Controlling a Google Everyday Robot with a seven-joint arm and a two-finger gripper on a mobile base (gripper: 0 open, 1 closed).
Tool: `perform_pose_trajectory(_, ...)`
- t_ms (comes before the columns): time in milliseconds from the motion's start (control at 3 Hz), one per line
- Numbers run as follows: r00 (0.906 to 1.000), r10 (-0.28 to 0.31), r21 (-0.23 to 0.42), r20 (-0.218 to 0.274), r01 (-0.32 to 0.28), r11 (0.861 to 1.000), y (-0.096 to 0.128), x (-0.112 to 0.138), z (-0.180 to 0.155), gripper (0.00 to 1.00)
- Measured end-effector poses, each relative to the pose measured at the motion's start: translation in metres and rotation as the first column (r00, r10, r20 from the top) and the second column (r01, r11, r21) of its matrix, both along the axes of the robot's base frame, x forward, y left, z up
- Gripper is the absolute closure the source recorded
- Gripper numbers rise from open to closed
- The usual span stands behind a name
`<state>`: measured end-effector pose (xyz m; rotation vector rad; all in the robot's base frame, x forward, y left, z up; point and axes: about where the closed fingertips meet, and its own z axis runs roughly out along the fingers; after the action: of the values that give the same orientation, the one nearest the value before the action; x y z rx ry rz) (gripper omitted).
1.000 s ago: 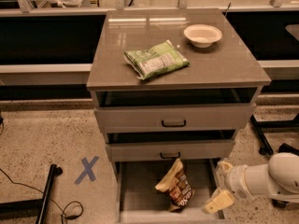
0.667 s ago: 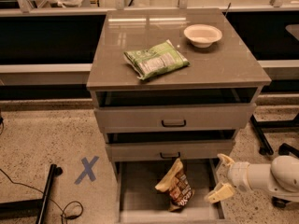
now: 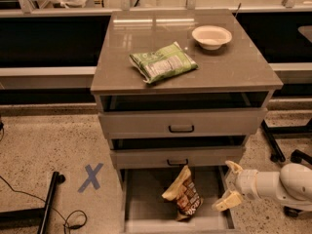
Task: Pick brown chip bag from bottom drawer and place on counter
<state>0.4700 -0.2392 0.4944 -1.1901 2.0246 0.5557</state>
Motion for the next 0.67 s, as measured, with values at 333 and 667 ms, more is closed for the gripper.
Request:
perform_pose_trajectory(333,0.9992,0.011,-0.020,0.039,-0.010,1.000,0.000,0.002,-0.019,0.00)
perform_pose_trajectory(667,0.9985,0.012,-0.043,0.054,-0.010,0.999,-0.004,0.007,-0.050,0.00)
